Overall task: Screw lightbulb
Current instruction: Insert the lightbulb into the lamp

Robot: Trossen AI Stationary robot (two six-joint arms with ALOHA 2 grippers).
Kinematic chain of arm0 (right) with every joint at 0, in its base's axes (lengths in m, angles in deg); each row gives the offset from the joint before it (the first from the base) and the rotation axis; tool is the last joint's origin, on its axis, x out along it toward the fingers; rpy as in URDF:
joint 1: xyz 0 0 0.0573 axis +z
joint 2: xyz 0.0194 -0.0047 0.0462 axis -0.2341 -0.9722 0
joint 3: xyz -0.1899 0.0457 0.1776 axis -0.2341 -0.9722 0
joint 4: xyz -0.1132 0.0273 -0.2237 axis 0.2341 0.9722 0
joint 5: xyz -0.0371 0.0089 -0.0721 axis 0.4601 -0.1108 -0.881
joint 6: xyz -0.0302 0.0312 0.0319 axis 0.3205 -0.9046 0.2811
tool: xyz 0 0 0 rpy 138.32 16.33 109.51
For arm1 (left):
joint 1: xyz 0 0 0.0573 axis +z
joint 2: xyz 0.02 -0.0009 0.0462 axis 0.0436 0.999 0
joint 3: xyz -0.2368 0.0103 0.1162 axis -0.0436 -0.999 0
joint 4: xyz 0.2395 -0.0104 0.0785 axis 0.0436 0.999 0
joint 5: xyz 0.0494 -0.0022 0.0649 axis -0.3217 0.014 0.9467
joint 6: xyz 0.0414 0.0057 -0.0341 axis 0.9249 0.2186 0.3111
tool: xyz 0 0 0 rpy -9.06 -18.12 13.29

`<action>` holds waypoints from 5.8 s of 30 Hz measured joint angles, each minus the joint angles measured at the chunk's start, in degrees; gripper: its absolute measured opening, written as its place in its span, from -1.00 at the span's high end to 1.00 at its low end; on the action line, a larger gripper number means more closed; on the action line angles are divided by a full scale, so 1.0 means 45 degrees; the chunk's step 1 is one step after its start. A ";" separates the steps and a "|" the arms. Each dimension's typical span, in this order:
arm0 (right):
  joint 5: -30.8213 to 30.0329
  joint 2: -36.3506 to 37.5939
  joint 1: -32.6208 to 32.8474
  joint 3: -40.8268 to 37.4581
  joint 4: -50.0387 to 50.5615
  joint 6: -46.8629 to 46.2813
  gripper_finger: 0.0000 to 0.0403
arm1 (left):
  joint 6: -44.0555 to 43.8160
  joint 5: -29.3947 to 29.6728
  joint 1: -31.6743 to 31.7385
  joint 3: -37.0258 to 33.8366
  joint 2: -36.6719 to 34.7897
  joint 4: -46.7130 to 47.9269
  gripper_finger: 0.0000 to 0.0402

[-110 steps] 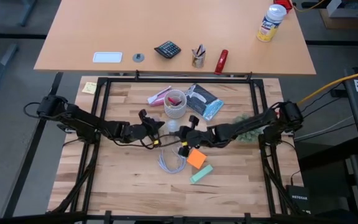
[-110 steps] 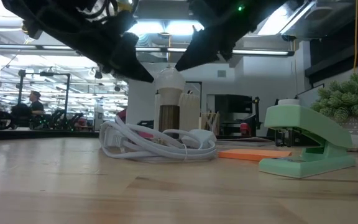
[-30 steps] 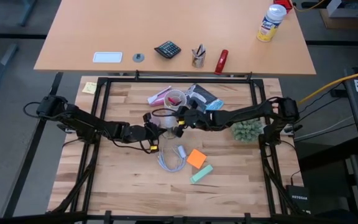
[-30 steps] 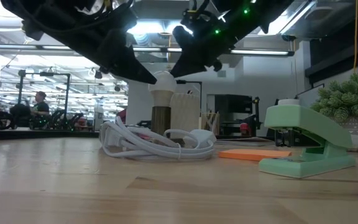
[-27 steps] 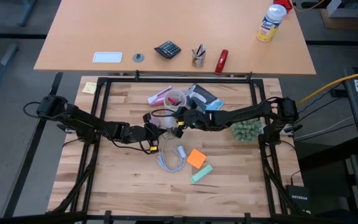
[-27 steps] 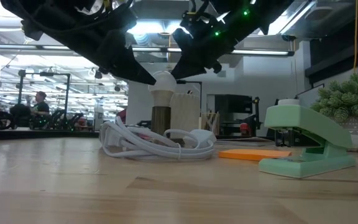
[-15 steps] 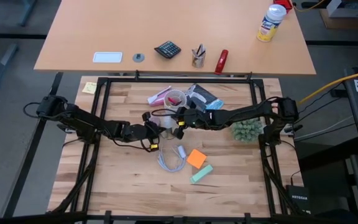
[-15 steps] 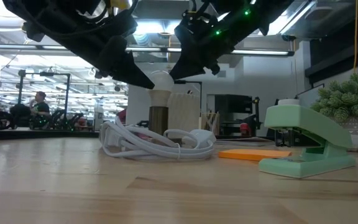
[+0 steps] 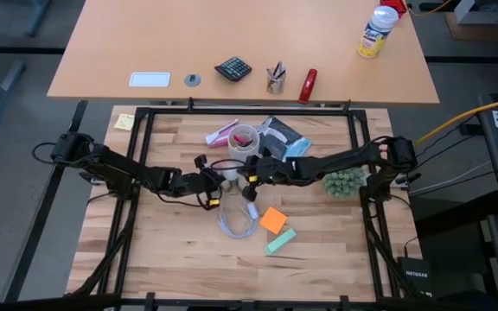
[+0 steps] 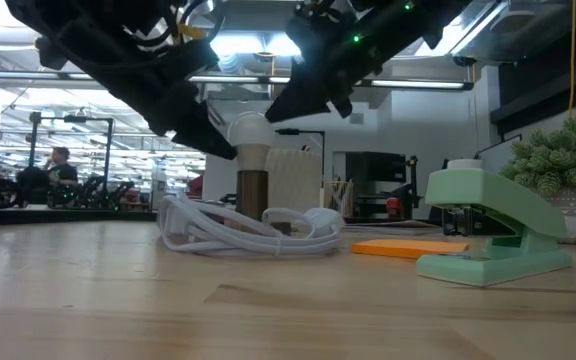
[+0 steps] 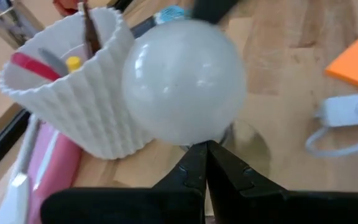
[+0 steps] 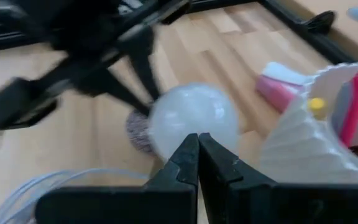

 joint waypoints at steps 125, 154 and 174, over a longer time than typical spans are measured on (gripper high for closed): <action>-0.0570 -0.0393 -0.0445 0.1049 0.1040 0.1372 0.97 | -0.1343 0.0880 -0.1157 0.0034 -0.0588 -0.0276 0.99; -0.0824 -0.0889 0.0220 0.1030 0.0631 0.0207 0.97 | -0.1350 0.1414 -0.1285 0.0046 -0.0597 0.0667 0.99; 0.0972 -0.0991 0.0907 0.0965 0.0731 0.0303 0.97 | -0.2186 0.3860 -0.1416 0.0039 -0.0573 0.1374 0.99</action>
